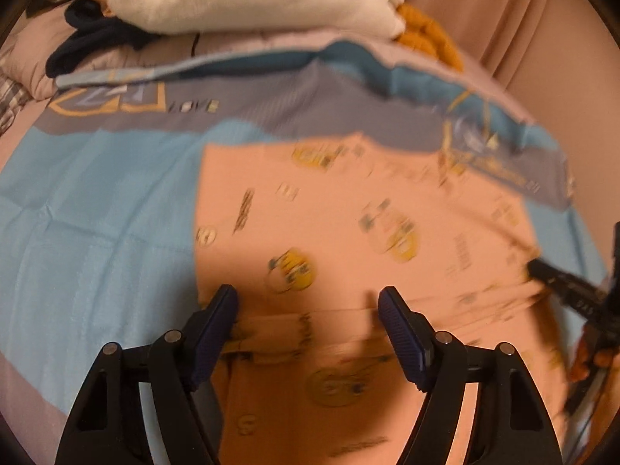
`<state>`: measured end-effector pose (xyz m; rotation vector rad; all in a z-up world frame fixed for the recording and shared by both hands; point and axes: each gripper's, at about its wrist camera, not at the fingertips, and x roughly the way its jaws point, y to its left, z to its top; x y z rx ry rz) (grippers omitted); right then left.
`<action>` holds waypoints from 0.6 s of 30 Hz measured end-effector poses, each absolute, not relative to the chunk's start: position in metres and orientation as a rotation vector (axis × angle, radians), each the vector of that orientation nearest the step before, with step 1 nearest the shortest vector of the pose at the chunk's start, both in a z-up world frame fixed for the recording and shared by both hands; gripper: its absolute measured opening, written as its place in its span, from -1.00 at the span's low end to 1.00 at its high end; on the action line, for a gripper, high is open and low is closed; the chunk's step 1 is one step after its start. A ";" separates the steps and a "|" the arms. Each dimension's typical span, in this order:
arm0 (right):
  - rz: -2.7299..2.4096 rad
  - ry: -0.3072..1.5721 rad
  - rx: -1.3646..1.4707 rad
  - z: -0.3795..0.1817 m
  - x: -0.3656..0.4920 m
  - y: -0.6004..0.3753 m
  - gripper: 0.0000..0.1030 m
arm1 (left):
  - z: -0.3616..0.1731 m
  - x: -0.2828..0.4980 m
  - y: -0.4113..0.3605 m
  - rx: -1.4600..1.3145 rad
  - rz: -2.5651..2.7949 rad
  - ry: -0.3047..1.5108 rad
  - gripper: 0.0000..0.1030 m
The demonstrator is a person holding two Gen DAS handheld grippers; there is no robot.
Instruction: Fold small clothes
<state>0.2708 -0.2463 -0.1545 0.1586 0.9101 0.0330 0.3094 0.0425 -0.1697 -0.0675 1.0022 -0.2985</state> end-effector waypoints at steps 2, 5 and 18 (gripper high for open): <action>0.045 0.889 0.180 -0.157 0.267 -0.252 -0.64 | -0.173 0.306 0.041 -0.024 -0.305 0.987 0.48; 0.043 0.901 0.213 -0.153 0.266 -0.255 -0.56 | -0.167 0.302 0.045 -0.036 -0.301 0.999 0.48; 0.131 0.880 0.475 -0.130 0.120 -0.281 0.19 | -0.142 0.174 0.138 -0.348 -0.319 1.046 0.58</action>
